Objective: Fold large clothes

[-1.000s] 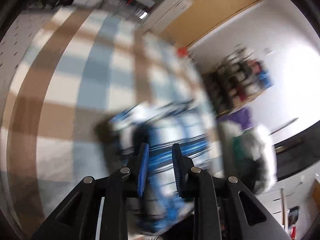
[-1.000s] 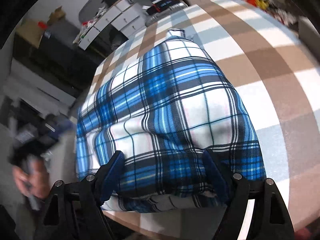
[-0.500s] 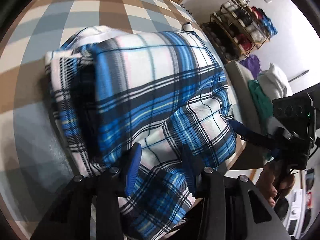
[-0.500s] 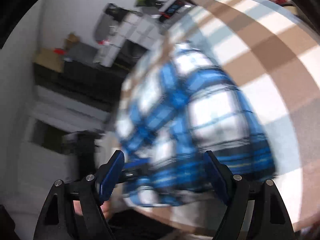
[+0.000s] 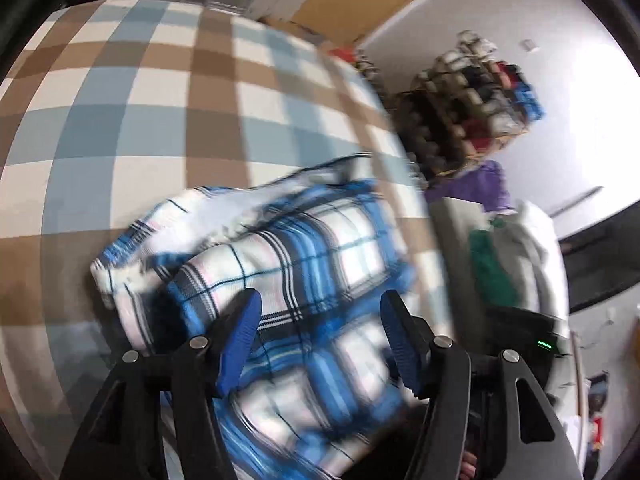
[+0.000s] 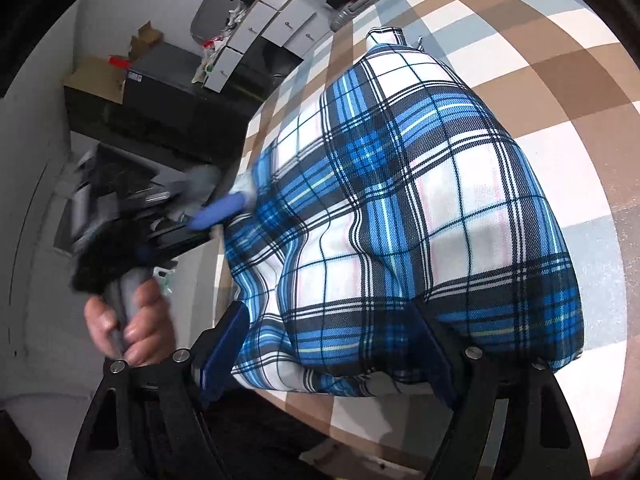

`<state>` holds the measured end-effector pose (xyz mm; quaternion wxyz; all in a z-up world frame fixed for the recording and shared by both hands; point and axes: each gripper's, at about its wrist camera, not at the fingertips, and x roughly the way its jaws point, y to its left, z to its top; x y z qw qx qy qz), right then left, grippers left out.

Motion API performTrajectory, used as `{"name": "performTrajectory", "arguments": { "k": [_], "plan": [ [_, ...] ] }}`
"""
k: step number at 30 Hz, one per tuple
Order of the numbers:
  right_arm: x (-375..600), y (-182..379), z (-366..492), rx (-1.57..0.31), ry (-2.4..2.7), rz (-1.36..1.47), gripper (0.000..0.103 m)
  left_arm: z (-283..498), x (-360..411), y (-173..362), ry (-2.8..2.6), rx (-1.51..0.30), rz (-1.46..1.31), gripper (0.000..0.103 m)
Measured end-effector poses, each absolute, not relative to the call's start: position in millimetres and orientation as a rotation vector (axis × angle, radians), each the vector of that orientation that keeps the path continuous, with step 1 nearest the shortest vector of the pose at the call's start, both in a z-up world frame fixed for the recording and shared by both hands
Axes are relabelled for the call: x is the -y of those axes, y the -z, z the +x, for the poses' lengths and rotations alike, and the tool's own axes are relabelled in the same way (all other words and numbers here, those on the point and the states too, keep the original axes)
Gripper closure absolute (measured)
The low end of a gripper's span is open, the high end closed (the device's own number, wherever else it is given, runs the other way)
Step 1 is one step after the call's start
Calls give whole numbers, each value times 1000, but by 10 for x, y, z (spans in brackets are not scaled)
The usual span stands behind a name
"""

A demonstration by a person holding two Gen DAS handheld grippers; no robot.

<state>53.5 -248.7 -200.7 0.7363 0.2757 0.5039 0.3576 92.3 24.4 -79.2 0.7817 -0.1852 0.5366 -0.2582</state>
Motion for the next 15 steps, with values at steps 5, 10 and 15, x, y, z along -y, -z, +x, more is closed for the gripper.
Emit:
{"name": "performTrajectory", "arguments": {
  "k": [5, 10, 15],
  "plan": [
    [2552, 1989, 516, -1120, -817, 638, 26, 1040, -394, 997, 540, -1146, -507, 70],
    [2590, 2019, 507, -1120, -826, 668, 26, 860, -561, 856, 483, -1161, -576, 83],
    [2518, 1991, 519, -1117, -817, 671, 26, 627, -245, 738, 540, -1140, -425, 33]
  ]
}}
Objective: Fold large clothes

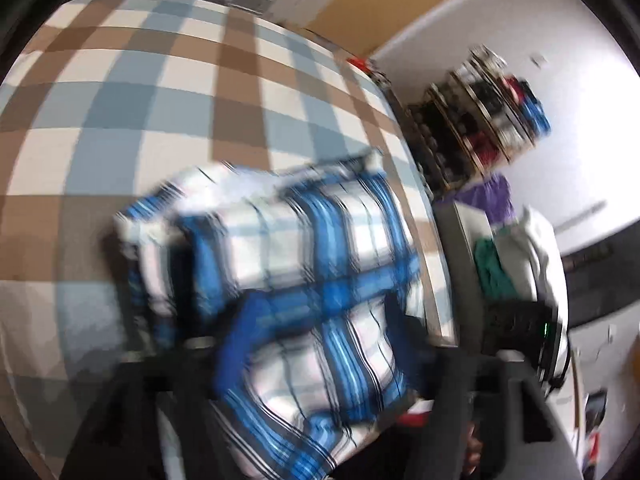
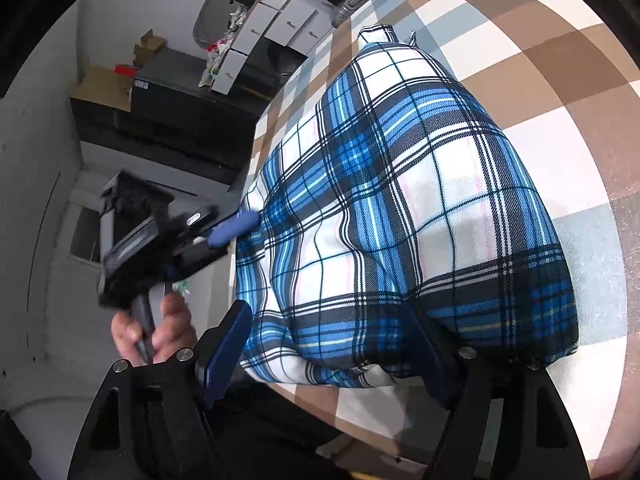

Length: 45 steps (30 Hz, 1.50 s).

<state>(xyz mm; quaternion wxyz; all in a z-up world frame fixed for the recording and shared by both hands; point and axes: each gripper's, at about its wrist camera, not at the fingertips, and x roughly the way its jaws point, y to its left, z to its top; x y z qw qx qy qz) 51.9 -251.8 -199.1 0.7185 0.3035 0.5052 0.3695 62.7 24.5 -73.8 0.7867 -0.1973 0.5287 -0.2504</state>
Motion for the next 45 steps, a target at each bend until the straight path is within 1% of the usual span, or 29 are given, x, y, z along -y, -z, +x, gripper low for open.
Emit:
{"name": "performTrajectory", "arguments": {
  "k": [4, 6, 10, 12, 15, 17, 20, 22, 24, 25, 29, 33, 39, 41, 42, 43, 45],
  "plan": [
    [2553, 2005, 518, -1118, -830, 687, 26, 630, -83, 958, 523, -1130, -275, 34],
    [2568, 2013, 517, -1121, -837, 701, 26, 601, -13, 934, 505, -1113, -202, 34],
    [2630, 1974, 499, -1131, -859, 781, 25, 573, 5, 927, 493, -1088, -153, 34],
    [2649, 1899, 474, -1088, -908, 849, 16, 606, -53, 919, 508, -1091, -185, 34],
    [2549, 1831, 418, -1073, -897, 779, 16, 661, -170, 929, 545, -1110, -264, 34],
    [2481, 1734, 376, -1027, -882, 718, 16, 681, -210, 928, 573, -1123, -314, 34],
    [2412, 1622, 337, -968, -916, 699, 16, 649, -337, 885, 581, -1169, -388, 34],
    [2336, 1689, 347, -1002, -866, 644, 16, 562, -397, 848, 583, -1217, -424, 34],
    [2251, 1845, 401, -1074, -823, 591, 19, 398, -338, 817, 658, -1242, -378, 34],
    [2239, 1907, 420, -1088, -817, 584, 20, 292, -264, 828, 675, -1252, -309, 34],
    [2334, 1940, 453, -1095, -825, 626, 21, 61, -25, 1109, 630, -1330, -115, 34],
    [2501, 1999, 502, -1101, -868, 726, 22, -117, 92, 1109, 587, -1250, -8, 34],
    [2591, 1979, 550, -1080, -978, 887, 20, -340, 142, 1103, 571, -1201, 104, 34],
    [2586, 2084, 546, -1123, -949, 881, 21, -381, 71, 1082, 539, -1173, 76, 34],
    [2572, 2148, 556, -1152, -934, 887, 23, -400, -5, 1062, 498, -1157, 40, 34],
    [2535, 2156, 572, -1159, -923, 890, 25, -369, -57, 1032, 448, -1149, 18, 34],
    [2528, 2112, 570, -1157, -926, 864, 26, -368, -225, 904, 413, -1095, -92, 34]
  ]
}}
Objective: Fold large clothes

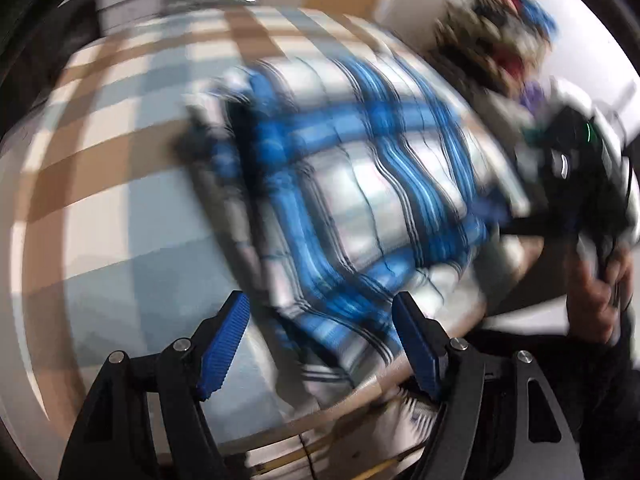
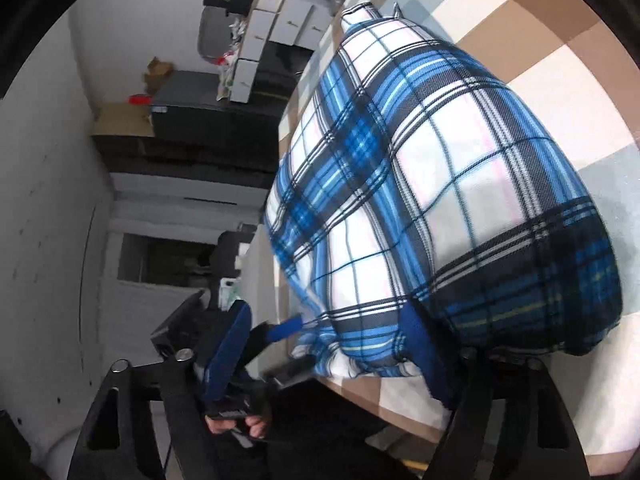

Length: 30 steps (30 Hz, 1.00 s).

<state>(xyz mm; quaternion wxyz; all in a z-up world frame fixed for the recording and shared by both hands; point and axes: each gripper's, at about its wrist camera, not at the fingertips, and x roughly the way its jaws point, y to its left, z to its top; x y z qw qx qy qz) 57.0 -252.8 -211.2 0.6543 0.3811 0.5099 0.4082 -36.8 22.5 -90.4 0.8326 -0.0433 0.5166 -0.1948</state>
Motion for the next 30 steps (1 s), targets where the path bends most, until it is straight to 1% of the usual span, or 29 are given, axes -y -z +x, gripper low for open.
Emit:
{"name": "performTrajectory", "arguments": {
  "k": [2, 4, 7, 8, 11, 15, 17, 20, 23, 24, 25, 28, 29, 30],
  "plan": [
    [2487, 2066, 551, -1150, -924, 814, 26, -355, -350, 745, 467, -1042, -238, 34],
    [2450, 2003, 524, -1140, -913, 757, 26, -295, -346, 573, 509, -997, -317, 34],
    [2351, 1917, 461, -1119, -890, 645, 26, -73, -223, 393, 495, -907, -348, 33],
    [2327, 1888, 448, -1113, -880, 611, 26, 34, -207, 380, 495, -904, -355, 33],
    [2255, 1834, 398, -1095, -852, 530, 26, 450, -88, 485, 496, -946, -396, 33],
    [2216, 1820, 348, -1070, -837, 451, 26, 900, -188, 955, 451, -1099, -537, 34],
    [2171, 1779, 324, -1053, -826, 392, 26, 882, -239, 1027, 472, -1089, -596, 34],
    [2180, 1597, 257, -983, -779, 323, 28, 731, -253, 972, 487, -1067, -556, 34],
    [2398, 1228, 273, -792, -631, 343, 22, 642, -263, 924, 503, -1062, -506, 34],
    [2404, 1142, 319, -768, -571, 311, 17, 621, -281, 926, 506, -1064, -506, 34],
    [2360, 1049, 431, -757, -494, 238, 17, 607, -301, 924, 509, -1072, -508, 34],
    [2053, 1040, 916, -832, -376, 39, 17, 668, -336, 909, 515, -1092, -509, 34],
    [1977, 1115, 1078, -877, -371, 7, 18, 675, -341, 911, 522, -1096, -502, 34],
    [1897, 1242, 1253, -952, -373, -14, 25, 685, -341, 911, 526, -1097, -495, 34]
  ]
}}
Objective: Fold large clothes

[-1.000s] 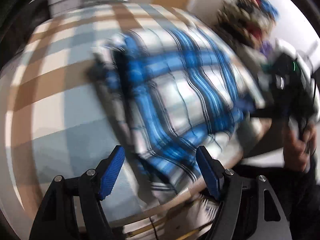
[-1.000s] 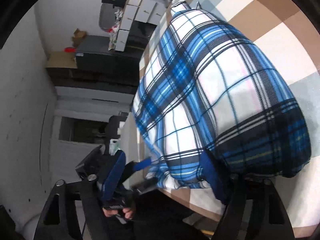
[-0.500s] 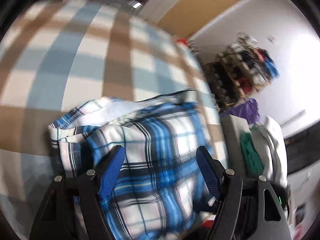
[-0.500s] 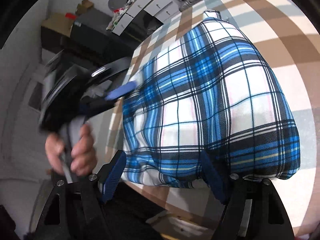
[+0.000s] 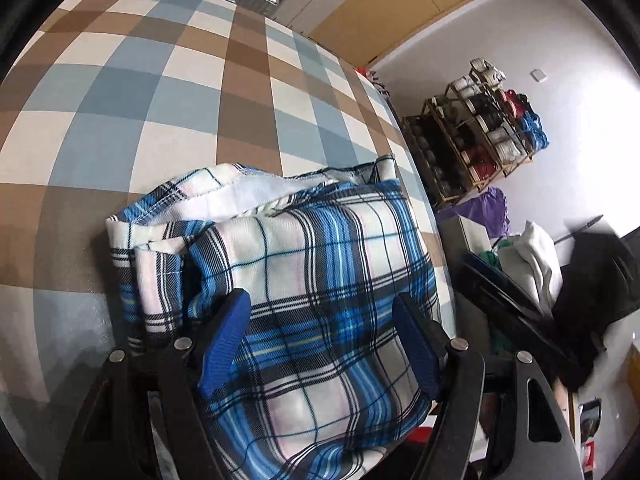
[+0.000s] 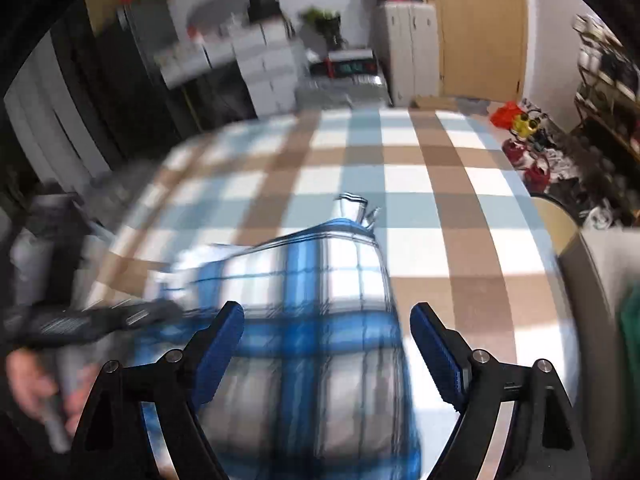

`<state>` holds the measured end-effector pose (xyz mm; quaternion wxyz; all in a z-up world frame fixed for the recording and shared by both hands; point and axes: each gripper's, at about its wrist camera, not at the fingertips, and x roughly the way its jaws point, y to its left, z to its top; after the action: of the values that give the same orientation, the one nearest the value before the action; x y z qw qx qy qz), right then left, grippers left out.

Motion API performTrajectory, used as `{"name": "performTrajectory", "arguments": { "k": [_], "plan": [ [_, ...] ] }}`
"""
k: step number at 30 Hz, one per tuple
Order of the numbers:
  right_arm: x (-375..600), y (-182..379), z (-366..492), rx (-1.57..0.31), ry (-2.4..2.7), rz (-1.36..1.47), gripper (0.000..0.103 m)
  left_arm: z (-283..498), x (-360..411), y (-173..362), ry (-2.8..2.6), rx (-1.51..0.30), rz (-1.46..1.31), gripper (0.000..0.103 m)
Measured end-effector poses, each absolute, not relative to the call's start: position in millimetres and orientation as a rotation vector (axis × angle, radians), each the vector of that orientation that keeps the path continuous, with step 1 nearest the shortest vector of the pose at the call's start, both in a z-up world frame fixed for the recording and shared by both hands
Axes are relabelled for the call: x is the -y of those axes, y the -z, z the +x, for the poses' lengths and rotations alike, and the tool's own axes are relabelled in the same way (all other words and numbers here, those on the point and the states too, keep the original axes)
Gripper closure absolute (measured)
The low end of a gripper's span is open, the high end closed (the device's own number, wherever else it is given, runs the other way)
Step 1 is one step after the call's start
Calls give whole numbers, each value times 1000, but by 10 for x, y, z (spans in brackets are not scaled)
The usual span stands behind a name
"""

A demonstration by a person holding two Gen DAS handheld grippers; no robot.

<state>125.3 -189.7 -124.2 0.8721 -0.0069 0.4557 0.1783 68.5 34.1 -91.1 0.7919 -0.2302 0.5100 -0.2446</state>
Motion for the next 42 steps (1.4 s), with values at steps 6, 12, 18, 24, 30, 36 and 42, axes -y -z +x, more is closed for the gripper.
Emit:
{"name": "performTrajectory", "arguments": {
  "k": [6, 12, 18, 24, 30, 36, 42],
  "plan": [
    [1675, 1657, 1424, -1081, -299, -204, 30, 697, -236, 885, 518, -1101, -434, 34],
    [2091, 1316, 1328, -1060, -388, -5, 30, 488, -449, 669, 366, -1140, -376, 33],
    [2560, 1434, 1368, -1161, -451, 183, 22, 302, -827, 777, 375, -1187, -400, 13],
    [2712, 1684, 1326, -1224, -553, 340, 22, 422, -854, 1138, 423, -1332, -545, 13],
    [2566, 1793, 1238, -1255, -583, 321, 23, 515, -662, 1198, 514, -1338, -530, 13],
    [2508, 1683, 962, -1250, -767, 318, 26, 510, -616, 1251, 530, -1350, -469, 67],
    [2629, 1834, 962, -1247, -818, 471, 25, 406, -458, 1153, 492, -1300, -282, 67]
  ]
}}
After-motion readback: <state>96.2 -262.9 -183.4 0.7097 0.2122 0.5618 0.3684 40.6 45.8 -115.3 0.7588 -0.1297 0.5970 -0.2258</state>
